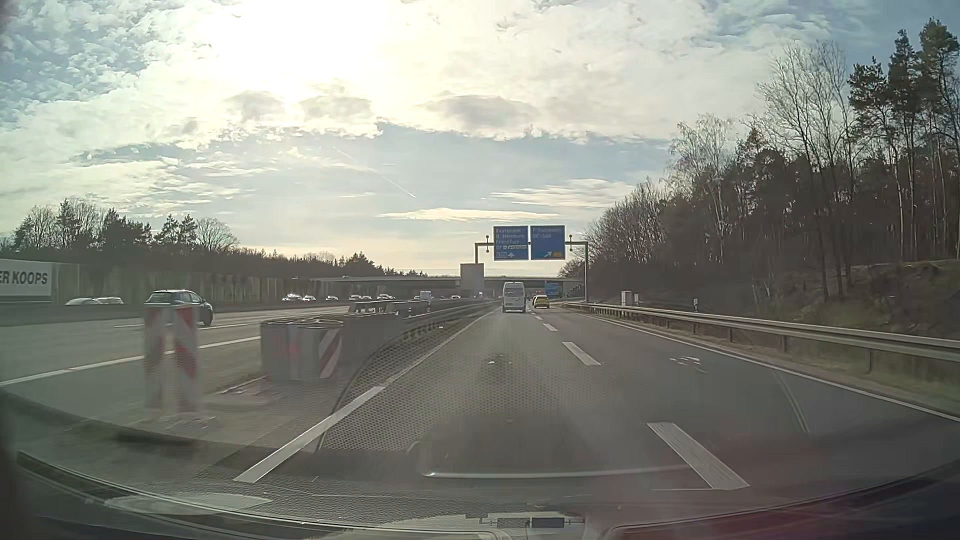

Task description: Follow the waypoints while adhering to traffic rules and regulations

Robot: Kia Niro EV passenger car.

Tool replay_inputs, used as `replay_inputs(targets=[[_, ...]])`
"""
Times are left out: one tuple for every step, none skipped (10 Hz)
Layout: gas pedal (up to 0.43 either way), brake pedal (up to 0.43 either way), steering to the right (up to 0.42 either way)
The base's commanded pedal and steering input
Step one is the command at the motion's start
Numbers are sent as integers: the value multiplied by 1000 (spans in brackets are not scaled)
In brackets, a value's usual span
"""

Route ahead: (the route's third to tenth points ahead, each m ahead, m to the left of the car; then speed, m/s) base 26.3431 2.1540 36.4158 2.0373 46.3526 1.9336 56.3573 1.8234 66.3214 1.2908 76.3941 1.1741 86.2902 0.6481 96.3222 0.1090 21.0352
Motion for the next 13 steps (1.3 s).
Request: replay_inputs(targets=[[130, 0, 0], [130, 0, -1], [130, 0, 0], [130, 0, -1], [130, 0, -1], [130, 0, 0], [130, 0, 0], [130, 0, -1], [130, 0, -1], [130, 0, 0], [130, 0, 0], [130, 0, -1], [130, 0, 0]])
